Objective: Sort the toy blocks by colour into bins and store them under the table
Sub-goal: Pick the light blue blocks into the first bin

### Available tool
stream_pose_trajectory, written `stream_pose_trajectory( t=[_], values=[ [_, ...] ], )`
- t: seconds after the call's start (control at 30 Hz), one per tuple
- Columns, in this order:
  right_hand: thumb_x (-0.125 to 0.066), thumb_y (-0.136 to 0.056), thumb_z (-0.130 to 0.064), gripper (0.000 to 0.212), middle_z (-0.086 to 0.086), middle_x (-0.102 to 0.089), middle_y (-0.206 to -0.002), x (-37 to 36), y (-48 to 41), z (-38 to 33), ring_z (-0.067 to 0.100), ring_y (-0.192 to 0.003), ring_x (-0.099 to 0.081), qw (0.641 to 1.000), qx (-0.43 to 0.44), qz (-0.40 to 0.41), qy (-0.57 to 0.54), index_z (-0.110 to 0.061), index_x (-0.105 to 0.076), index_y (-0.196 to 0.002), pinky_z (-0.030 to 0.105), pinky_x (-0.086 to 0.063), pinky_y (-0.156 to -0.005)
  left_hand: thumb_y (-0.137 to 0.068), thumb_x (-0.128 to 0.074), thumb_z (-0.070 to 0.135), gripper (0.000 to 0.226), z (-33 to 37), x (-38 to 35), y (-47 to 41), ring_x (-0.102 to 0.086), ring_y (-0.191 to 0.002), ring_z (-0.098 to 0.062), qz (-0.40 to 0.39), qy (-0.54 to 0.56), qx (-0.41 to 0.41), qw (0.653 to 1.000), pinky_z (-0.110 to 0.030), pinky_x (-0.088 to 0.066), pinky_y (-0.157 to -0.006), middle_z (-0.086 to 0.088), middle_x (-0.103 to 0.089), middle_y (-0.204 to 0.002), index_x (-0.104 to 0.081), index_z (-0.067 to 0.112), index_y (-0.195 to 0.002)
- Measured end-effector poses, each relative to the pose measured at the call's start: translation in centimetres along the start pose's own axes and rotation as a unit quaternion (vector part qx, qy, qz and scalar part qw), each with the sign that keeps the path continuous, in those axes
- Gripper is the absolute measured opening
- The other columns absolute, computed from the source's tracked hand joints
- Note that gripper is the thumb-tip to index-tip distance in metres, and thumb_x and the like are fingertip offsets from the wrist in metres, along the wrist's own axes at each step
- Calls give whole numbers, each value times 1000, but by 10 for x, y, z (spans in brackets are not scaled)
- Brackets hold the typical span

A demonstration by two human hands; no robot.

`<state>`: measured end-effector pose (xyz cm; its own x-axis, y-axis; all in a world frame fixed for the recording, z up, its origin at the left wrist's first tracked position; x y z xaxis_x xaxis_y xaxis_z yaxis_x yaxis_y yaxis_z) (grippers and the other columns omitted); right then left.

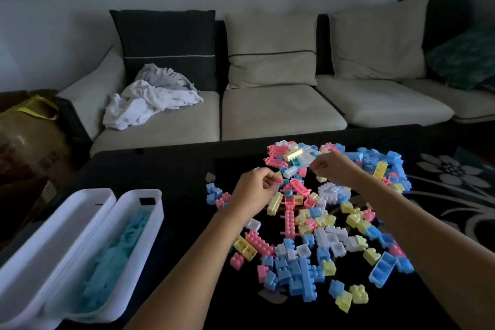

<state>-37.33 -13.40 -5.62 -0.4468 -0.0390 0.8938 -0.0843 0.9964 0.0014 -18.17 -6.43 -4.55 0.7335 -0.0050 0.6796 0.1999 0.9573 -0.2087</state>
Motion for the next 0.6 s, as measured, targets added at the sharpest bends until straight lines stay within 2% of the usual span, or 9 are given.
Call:
stream_pose_trajectory(
  t=[0.07,0.17,0.3,0.37,0.43,0.5,0.57,0.6],
  values=[
    [-50,-91,-4,30,2,-67,-110,-14,-2,-3,7,-80,-59,999,27,-17,30,-14,-67,-114,8,-40,-60,-90,-60,15,23,0,-25,-12,-62,-95,-12,-18,-30,1,999,-20,-50,-79,4,-65,-106,-64,15,-113],
    [-50,-89,0,39,2,-63,-118,-33,-5,-12,12,-94,-59,993,79,-44,69,-16,-61,-123,13,-40,-72,-89,-62,19,25,-3,-48,-24,-64,-90,-16,-23,-68,6,997,-25,-50,-73,-1,-67,-104,-64,16,-114],
    [-59,-90,-16,26,0,-67,-102,-46,-12,-22,8,-79,-59,981,156,-62,97,-20,-64,-116,12,-40,-62,-86,-66,23,22,-1,-58,-29,-64,-95,-17,3,-113,-6,994,-27,-51,-77,-2,-66,-106,-68,11,-104],
    [-59,-91,-20,23,-3,-64,-95,-49,-16,-24,8,-78,-61,979,171,-63,95,-27,-63,-112,17,-44,-66,-86,-66,23,23,-1,-59,-30,-64,-96,-18,13,-121,-17,992,-29,-52,-80,-4,-64,-110,-68,10,-105],
    [-58,-92,-18,29,0,-60,-105,-53,-20,-23,10,-84,-60,979,169,-55,104,-26,-60,-119,20,-46,-70,-88,-64,21,24,0,-60,-30,-63,-98,-21,9,-135,-29,990,-30,-50,-81,-7,-63,-113,-67,9,-108],
    [-56,-93,-18,30,3,-56,-115,-54,-21,-20,8,-87,-55,980,156,-41,120,-18,-59,-123,14,-42,-64,-89,-61,16,24,0,-64,-30,-62,-101,-24,3,-158,-44,986,-31,-49,-82,-10,-61,-119,-66,7,-111],
    [-55,-94,-21,23,4,-57,-113,-57,-20,-19,7,-85,-53,978,154,-28,137,-13,-63,-115,10,-37,-59,-90,-58,7,22,0,-66,-27,-62,-105,-27,1,-186,-58,981,-32,-50,-83,-13,-58,-126,-65,6,-111],
    [-54,-95,-20,22,5,-57,-115,-56,-18,-20,8,-87,-54,978,150,-20,144,-11,-64,-112,10,-39,-61,-90,-57,4,22,0,-67,-25,-61,-107,-27,3,-200,-63,978,-32,-50,-84,-14,-57,-128,-65,6,-110]
  ],
)
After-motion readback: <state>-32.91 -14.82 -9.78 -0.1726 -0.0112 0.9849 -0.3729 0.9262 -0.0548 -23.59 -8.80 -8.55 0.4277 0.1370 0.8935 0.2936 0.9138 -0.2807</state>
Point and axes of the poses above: each hand's wrist, its own y-axis away from the middle knuckle, its own x-axis out of the back of the hand, z = x × y, the point moved 9 cm from there along -y, towards the middle knuckle
